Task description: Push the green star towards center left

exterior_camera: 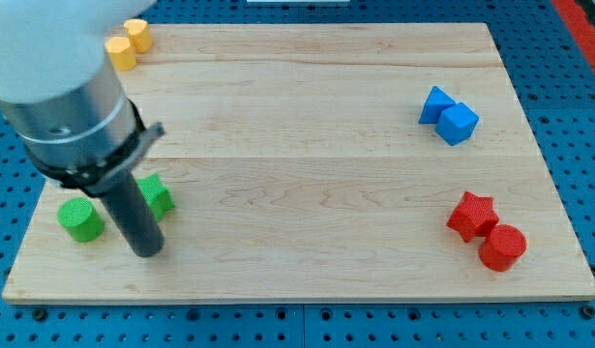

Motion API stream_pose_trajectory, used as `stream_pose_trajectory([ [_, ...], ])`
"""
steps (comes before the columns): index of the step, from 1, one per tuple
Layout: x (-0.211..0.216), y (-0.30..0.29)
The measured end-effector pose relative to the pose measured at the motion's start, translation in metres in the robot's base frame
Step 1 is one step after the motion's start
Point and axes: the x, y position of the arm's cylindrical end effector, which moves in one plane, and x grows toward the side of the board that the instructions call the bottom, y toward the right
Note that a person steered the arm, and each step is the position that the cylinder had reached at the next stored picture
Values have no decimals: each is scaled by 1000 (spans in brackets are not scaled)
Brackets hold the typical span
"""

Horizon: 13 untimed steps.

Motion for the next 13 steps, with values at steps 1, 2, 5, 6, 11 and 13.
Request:
stream_pose_trajectory([
  [1,-5,32],
  [2,-30,32],
  [5,-35,8],
  [6,-36,-12],
  [11,-129,-86],
  [13,-135,-69],
])
